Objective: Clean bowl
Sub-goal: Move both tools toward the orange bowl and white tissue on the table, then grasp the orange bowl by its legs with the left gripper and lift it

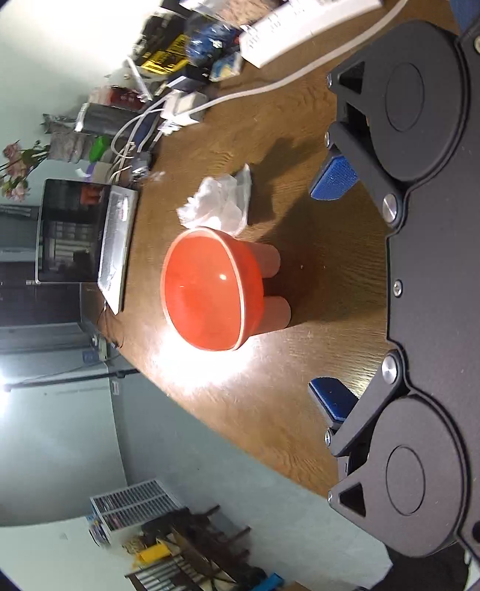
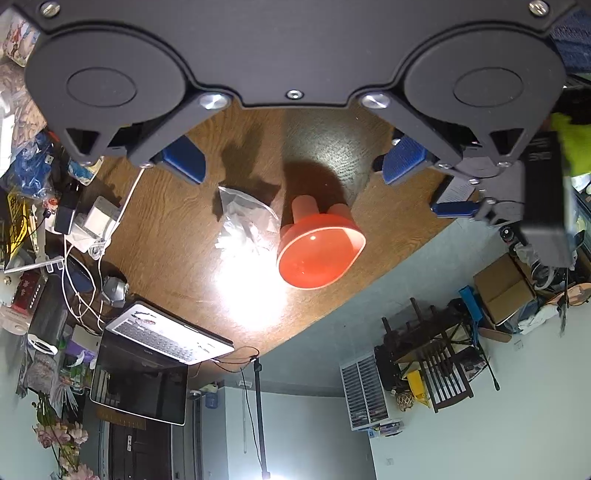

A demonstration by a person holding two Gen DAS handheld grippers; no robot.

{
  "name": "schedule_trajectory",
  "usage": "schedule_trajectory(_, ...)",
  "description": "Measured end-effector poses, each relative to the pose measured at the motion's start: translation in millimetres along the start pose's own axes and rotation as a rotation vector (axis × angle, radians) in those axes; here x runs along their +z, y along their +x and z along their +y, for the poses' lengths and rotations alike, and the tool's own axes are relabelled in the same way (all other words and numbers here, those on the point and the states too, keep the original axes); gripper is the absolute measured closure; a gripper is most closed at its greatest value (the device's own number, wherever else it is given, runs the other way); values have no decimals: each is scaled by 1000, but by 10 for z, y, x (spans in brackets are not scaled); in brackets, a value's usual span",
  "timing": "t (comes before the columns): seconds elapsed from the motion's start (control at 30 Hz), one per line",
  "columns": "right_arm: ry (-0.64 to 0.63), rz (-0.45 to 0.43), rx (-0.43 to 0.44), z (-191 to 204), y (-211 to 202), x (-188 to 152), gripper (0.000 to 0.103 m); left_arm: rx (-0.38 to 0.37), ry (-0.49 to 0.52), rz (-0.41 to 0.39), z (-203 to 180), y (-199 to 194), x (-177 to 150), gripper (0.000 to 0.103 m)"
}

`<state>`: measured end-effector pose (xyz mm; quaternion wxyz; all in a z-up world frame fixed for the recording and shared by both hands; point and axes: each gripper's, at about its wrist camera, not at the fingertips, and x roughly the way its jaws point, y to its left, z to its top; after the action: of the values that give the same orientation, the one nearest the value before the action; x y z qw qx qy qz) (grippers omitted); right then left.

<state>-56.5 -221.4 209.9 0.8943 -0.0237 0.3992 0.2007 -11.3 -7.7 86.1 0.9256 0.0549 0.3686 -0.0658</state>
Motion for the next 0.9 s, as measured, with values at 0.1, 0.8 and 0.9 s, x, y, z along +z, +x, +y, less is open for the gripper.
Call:
schedule_trajectory(0.1, 2, 15, -18, -60, 7, -23, 0, -41, -41, -33, 131, 330, -113, 0)
schedule_trajectory(0.8, 70, 58, -111, -376, 79, -122, 0, -140, 54, -102, 282, 1158, -75, 25)
schedule_trajectory(0.9, 71, 57, -120, -382, 75, -139, 0, -178, 86, -105, 236, 1204, -42, 27)
